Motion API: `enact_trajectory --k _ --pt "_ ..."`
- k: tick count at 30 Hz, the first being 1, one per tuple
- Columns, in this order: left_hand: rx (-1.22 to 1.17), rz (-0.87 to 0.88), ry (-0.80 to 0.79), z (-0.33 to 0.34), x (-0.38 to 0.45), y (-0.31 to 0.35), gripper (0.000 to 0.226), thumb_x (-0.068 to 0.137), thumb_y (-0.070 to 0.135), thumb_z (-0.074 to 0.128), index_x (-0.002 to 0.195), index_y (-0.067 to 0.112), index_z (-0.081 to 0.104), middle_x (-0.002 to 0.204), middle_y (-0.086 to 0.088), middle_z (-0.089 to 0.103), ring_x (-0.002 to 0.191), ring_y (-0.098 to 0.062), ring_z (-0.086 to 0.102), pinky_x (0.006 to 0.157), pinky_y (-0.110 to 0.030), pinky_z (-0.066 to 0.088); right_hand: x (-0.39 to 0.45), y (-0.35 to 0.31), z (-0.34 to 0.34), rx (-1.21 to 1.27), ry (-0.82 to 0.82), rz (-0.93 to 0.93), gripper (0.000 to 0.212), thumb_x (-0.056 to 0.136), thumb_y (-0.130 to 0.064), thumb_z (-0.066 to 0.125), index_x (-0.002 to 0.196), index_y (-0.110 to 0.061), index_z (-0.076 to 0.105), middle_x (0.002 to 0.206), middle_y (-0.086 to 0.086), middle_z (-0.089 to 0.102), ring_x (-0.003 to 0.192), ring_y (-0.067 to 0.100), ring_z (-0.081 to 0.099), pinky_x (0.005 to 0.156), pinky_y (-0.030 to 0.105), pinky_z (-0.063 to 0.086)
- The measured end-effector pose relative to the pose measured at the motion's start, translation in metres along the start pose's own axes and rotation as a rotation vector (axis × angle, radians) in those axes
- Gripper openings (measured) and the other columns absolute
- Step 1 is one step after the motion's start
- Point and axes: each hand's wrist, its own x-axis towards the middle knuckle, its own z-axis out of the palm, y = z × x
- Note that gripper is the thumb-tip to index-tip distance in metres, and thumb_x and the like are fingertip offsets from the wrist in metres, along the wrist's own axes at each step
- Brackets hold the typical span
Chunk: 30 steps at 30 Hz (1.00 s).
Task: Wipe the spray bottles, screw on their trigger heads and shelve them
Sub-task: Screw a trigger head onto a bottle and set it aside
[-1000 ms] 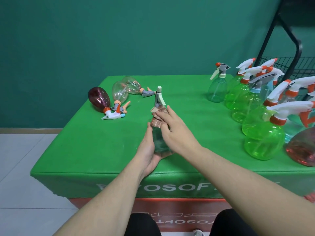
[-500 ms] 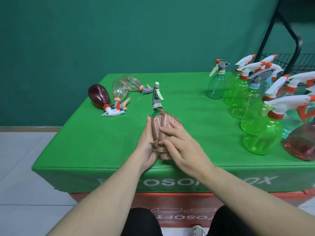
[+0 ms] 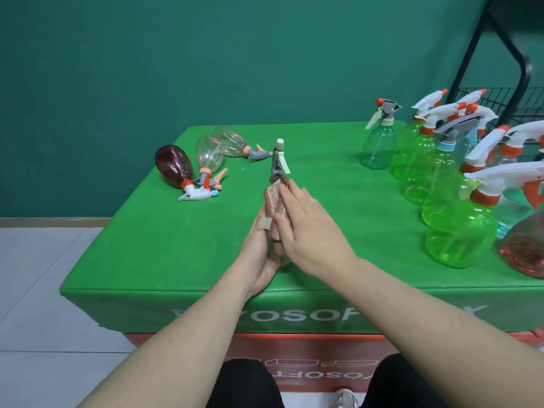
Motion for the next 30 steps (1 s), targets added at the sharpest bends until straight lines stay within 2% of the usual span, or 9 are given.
enact_trajectory --k 4,7,10,14,17,21,24,28,30 --pt "0.010 -0.039 -0.024 0.001 -0.005 0.003 0.043 0.109 0.048 0.037 0.131 0.022 0.064 0.118 -0.008 0.076 0.097 -0.024 0.076 0.076 -0.046 0.063 0.028 -0.001 -0.002 0.148 -0.006 0.102 0.057 0.104 -0.037 0.037 0.155 -0.012 0.030 0.159 0.010 0.035 0.144 0.026 0.037 0.117 0.043 0.034" --pt "-0.007 -0.067 -0.029 0.002 -0.007 0.004 0.046 0.107 0.051 0.040 0.127 0.019 0.066 0.121 -0.014 0.075 0.109 -0.032 0.073 0.094 -0.057 0.058 0.044 -0.001 -0.005 0.191 -0.053 0.241 0.047 0.104 -0.039 0.036 0.146 -0.019 0.040 0.137 0.009 0.058 0.120 0.029 0.057 0.096 0.040 0.047" --pt "-0.033 -0.081 -0.011 0.002 -0.007 0.004 0.055 0.104 0.058 0.043 0.135 0.017 0.064 0.130 -0.019 0.069 0.117 -0.036 0.068 0.099 -0.060 0.054 0.051 0.000 -0.007 0.216 -0.071 0.311 0.039 0.105 -0.039 0.033 0.137 -0.023 0.047 0.122 0.011 0.065 0.107 0.032 0.061 0.086 0.039 0.046" --pt "-0.035 -0.061 -0.011 0.000 -0.005 0.004 0.052 0.106 0.057 0.038 0.133 0.020 0.064 0.123 -0.014 0.074 0.100 -0.027 0.075 0.096 -0.056 0.057 0.047 0.003 0.002 0.167 -0.055 0.210 0.051 0.105 -0.042 0.032 0.151 -0.022 0.037 0.138 0.009 0.056 0.120 0.031 0.056 0.098 0.041 0.047" --pt "-0.011 -0.042 -0.016 0.000 -0.005 0.003 0.047 0.109 0.051 0.036 0.131 0.021 0.063 0.119 -0.011 0.076 0.096 -0.024 0.076 0.087 -0.052 0.061 0.040 0.007 0.007 0.127 -0.035 0.082 0.059 0.102 -0.046 0.029 0.155 -0.021 0.035 0.157 0.004 0.039 0.135 0.028 0.046 0.112 0.043 0.039" --pt "-0.028 -0.025 0.003 0.002 -0.004 0.006 0.046 0.108 0.053 0.036 0.131 0.026 0.064 0.124 -0.006 0.074 0.106 -0.025 0.074 0.082 -0.051 0.061 0.021 0.010 0.009 0.059 -0.004 -0.068 0.058 0.101 -0.040 0.032 0.154 -0.017 0.040 0.164 0.010 0.028 0.145 0.028 0.034 0.122 0.039 0.026" --pt "-0.024 -0.047 0.006 0.004 -0.003 0.005 0.050 0.104 0.060 0.039 0.128 0.029 0.069 0.128 -0.005 0.073 0.118 -0.024 0.070 0.096 -0.049 0.056 0.004 0.012 0.012 -0.015 0.025 -0.148 0.057 0.104 -0.037 0.029 0.154 -0.012 0.038 0.163 0.014 0.028 0.148 0.032 0.029 0.124 0.044 0.022" --pt "-0.051 -0.043 0.007 0.001 -0.001 0.002 0.065 0.095 0.062 0.053 0.142 0.018 0.059 0.134 -0.010 0.069 0.123 -0.025 0.067 0.092 -0.041 0.061 -0.016 0.019 0.017 -0.082 0.045 -0.211 0.057 0.104 -0.035 0.029 0.155 -0.012 0.036 0.163 0.015 0.027 0.151 0.038 0.023 0.123 0.051 0.023" --pt "-0.071 -0.049 0.002 0.001 -0.002 0.003 0.068 0.096 0.063 0.051 0.141 0.013 0.060 0.132 -0.013 0.070 0.121 -0.025 0.068 0.094 -0.039 0.061 -0.027 0.020 0.022 -0.059 0.076 -0.252 0.053 0.105 -0.030 0.034 0.154 -0.012 0.038 0.164 0.014 0.026 0.153 0.037 0.018 0.123 0.052 0.022"
